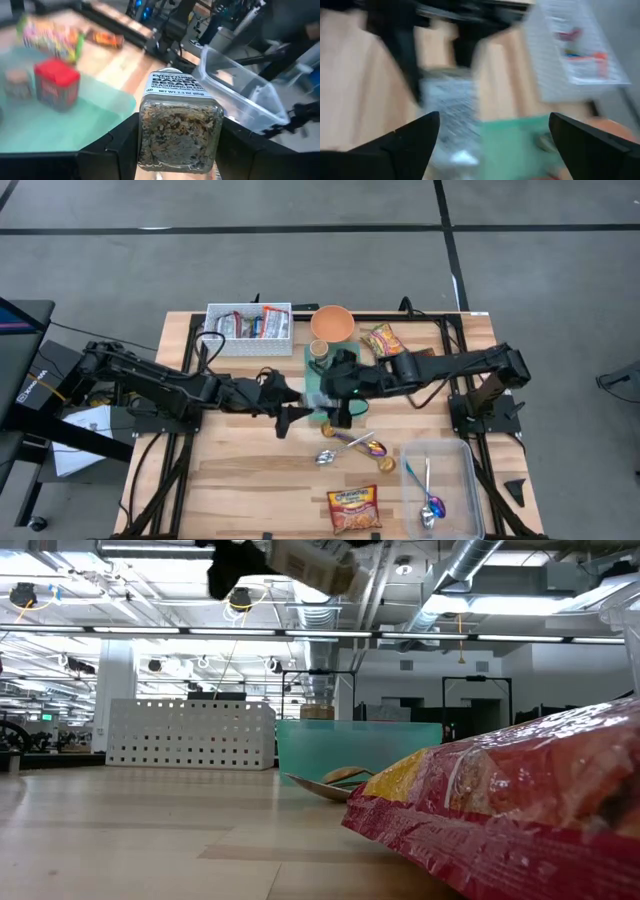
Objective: Pick & Place Food Item
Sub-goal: Put the white seasoning into the blue bin
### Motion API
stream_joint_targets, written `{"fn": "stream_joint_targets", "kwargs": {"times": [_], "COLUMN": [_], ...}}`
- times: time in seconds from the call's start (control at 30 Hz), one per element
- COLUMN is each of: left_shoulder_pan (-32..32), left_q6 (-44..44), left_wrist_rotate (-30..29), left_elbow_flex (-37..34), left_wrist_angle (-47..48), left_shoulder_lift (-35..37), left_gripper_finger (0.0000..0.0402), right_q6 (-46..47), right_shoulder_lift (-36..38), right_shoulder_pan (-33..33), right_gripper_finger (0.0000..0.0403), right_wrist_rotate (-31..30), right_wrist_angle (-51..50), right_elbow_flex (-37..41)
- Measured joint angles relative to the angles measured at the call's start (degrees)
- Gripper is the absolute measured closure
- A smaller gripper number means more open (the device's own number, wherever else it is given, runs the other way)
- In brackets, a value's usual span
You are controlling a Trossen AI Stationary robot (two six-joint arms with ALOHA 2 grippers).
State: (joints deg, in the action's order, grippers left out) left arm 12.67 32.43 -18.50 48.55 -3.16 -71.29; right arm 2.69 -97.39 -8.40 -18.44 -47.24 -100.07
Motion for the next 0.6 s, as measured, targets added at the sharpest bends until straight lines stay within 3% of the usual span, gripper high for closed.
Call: {"fn": "stream_joint_targets", "kwargs": {"times": [0.1,0.33,0.6], "left_shoulder_pan": [-1.0,-5.5,-6.1], "left_q6": [7.5,26.5,38.2], "left_wrist_rotate": [1.2,7.3,8.9], "left_elbow_flex": [-3.4,-15.1,-19.2], "left_wrist_angle": [-3.5,-34.3,-53.0], "left_shoulder_lift": [2.3,5.6,0.4], "left_gripper_finger": [0.0212,0.0212,0.0212], "right_q6": [-0.9,-2.6,-8.7], "right_shoulder_lift": [1.6,8.1,10.3], "right_shoulder_pan": [-0.4,-2.2,-5.0], "right_gripper_finger": [0.004,0.0067,0.0069], "right_wrist_rotate": [-4.0,-6.4,-6.4], "right_wrist_angle": [-2.5,-2.8,5.3], "right_elbow_flex": [-2.3,-2.4,-2.5]}}
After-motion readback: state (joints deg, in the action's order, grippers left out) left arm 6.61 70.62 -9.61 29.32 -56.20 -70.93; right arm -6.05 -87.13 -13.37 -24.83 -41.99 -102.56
